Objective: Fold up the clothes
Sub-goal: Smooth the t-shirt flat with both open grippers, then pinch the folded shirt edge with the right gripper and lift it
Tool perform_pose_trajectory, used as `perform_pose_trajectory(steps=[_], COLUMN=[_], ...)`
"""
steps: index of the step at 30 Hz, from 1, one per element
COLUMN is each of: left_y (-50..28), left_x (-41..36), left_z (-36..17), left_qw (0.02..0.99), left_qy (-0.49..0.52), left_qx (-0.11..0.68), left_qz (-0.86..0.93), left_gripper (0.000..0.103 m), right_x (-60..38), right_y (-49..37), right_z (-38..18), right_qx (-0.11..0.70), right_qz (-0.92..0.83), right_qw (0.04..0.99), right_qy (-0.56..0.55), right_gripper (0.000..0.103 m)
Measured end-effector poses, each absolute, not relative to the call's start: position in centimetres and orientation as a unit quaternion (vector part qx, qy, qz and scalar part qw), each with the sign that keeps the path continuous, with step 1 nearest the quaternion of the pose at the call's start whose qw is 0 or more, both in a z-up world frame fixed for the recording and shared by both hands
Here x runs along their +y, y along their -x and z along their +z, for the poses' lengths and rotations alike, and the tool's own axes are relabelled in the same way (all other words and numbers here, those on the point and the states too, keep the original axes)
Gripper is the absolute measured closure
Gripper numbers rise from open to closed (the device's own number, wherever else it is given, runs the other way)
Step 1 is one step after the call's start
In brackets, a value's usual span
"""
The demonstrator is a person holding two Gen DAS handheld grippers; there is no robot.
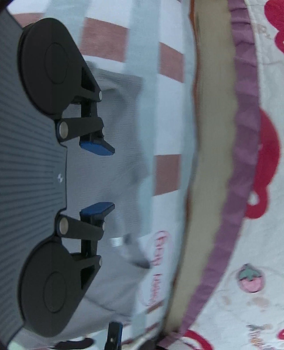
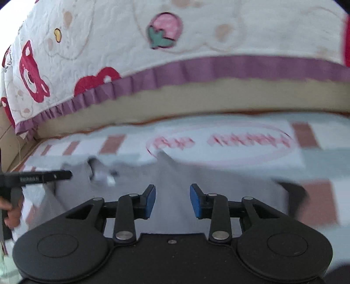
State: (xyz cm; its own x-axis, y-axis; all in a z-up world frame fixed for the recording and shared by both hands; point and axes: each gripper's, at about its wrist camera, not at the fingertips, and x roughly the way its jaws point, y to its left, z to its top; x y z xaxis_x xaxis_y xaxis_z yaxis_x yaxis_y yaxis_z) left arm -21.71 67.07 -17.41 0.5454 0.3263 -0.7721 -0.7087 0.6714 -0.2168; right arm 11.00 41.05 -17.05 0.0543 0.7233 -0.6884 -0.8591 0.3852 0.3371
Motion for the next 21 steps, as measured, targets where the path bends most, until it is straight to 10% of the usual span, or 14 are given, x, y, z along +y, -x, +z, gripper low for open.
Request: perform_pose_trajectory(steps=[21], left_y=[26.3], left_x=[52.7], left_z=[-15.1], left_qw=[0.812], left_qy=[0.304], left_qx=[0.408], left_qz=[0.288], left_gripper=[0.052], right_x=[24.9], right_y=[-10.2], right_z=[-22.6], right_qx=[0.559], right_qz=[0.507], right_qw=[0.654], right_qy=[-0.044], right_gripper=[0.035])
